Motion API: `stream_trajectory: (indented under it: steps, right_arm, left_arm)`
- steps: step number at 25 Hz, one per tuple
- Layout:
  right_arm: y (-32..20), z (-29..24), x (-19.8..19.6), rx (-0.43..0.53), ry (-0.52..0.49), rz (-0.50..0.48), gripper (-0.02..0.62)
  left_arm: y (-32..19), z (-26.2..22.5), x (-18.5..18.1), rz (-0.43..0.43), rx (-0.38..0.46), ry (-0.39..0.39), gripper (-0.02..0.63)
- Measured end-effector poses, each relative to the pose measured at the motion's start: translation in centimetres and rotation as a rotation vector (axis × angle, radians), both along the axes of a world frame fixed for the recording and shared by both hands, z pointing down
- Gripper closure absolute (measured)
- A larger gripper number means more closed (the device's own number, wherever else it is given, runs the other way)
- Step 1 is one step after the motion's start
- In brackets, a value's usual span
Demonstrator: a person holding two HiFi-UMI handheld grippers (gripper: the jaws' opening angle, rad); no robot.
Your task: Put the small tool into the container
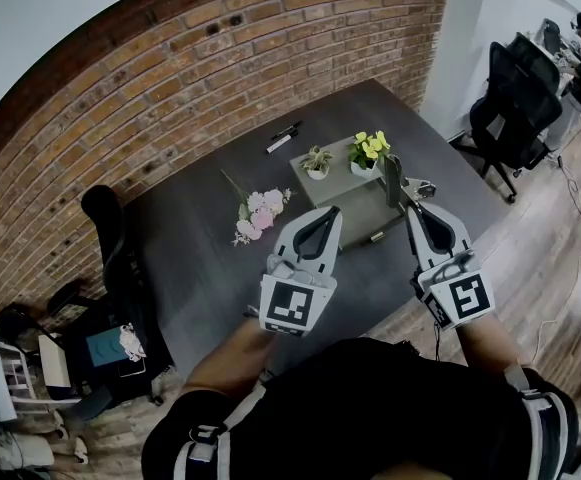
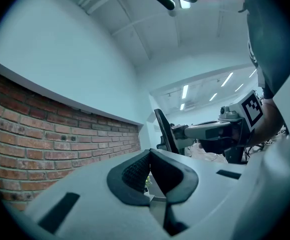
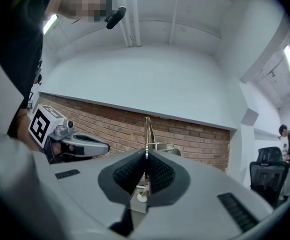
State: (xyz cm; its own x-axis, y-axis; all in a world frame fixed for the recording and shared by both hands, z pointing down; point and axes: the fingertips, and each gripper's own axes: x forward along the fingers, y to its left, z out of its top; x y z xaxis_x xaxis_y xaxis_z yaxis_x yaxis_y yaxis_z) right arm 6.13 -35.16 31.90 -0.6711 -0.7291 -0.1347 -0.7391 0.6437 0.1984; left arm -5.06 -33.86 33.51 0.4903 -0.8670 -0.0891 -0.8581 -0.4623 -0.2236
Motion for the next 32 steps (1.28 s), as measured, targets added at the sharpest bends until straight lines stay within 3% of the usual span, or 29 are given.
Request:
stream_trajectory:
  steps: [7,19,32]
  right_arm:
    - [-1.2,1.9,-0.3,-0.054,0.001,-0.007,0.592]
    - [-6.8,8.1,-2.6,-0.226,0.050,-0.003,0.592]
    - [-11.7,17.5,-5.1,-0.334,0.245,-0.022,0.592]
  left_arm:
    - [0.5,0.3,-0.3,-0.025,-0.021,-0.025,0.600]
    - [0.7,1.7,-2.3,-0.069,-0.065,0.012,0.600]
    - [-1.1,5.2,-4.0,-0.108,-0.172,0.021,0.600]
